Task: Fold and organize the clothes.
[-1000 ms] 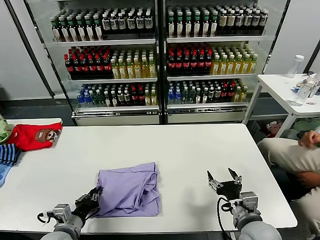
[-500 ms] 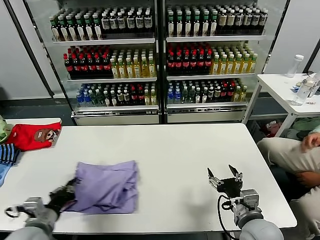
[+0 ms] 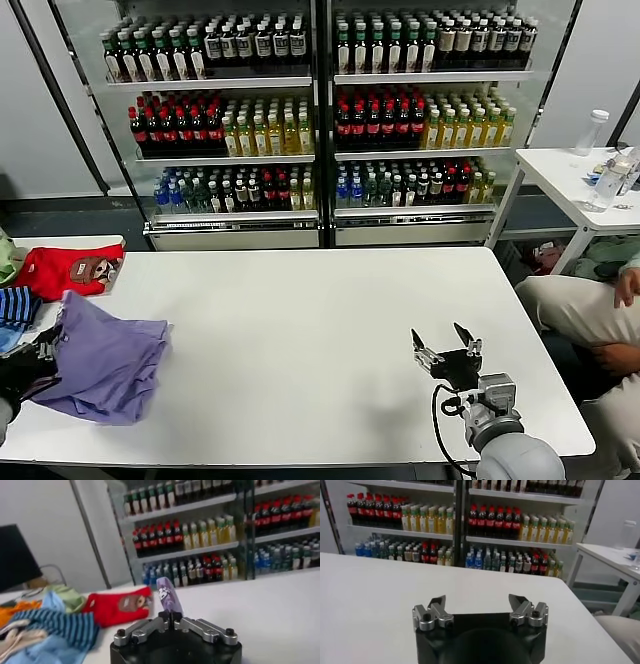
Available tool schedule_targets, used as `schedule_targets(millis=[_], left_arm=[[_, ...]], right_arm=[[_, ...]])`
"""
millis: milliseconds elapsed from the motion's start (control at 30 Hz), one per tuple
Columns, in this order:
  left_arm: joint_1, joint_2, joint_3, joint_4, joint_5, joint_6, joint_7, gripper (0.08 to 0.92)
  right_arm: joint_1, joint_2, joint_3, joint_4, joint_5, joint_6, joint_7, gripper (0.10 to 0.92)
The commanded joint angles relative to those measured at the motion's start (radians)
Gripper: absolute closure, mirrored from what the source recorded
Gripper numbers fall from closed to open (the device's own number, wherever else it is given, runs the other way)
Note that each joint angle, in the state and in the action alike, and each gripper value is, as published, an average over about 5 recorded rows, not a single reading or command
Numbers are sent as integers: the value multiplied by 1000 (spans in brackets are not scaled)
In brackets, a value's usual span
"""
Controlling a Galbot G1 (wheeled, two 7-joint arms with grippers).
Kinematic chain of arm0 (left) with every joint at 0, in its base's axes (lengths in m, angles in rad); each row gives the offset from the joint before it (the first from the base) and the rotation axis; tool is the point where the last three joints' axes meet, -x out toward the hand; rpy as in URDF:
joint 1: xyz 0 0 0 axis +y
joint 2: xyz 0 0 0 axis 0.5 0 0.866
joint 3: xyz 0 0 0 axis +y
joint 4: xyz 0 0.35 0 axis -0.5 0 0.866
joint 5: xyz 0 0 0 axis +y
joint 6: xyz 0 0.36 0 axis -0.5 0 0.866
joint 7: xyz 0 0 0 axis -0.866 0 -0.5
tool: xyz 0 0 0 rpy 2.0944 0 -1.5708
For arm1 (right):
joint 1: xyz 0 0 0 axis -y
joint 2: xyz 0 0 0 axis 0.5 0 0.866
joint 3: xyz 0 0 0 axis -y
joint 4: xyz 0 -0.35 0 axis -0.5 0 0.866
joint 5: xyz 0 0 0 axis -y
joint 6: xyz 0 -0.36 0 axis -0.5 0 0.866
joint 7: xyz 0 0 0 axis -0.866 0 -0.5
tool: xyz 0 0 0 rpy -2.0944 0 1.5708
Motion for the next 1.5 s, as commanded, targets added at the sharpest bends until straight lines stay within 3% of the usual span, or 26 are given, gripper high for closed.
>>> schedule_targets(millis=[33,233,333,433,567,733,867,967,1233,1500], left_arm=[[-52,-289,641,-234,140,-1,-37,903],[-144,-502,936,-152,268,-3,-64,903],[-220,-584,981,-33,302,-30,-115,903],[-285,-613,975,53,302,-80,-165,884],[-319,-587,931,30,299,-110,-175,790],[-287,-451,768,-79,323,-169,-123,643],[-231,-329,552,-53,515,-325,-54,531],[-190,-286,427,7,641,-436,-7,444],[-135,-281,382,21,655,-461,3,220],[-137,-317,405,28,653,-448,-12,177]], right_arm=[[-28,-2,13,10,-5,0,0,203],[-42,3,16,18,-17,-1,-1,203],[-49,4,19,24,-21,-1,-1,203],[-55,0,25,34,-23,-2,-2,203],[-50,-4,32,37,-22,-4,-4,203],[-9,-3,18,13,-21,-6,-6,203],[55,14,-32,-31,-7,-7,-8,203],[109,43,-120,-77,32,-15,-5,203],[210,112,-442,-194,204,-67,33,203],[244,129,-538,-247,323,-82,83,203]])
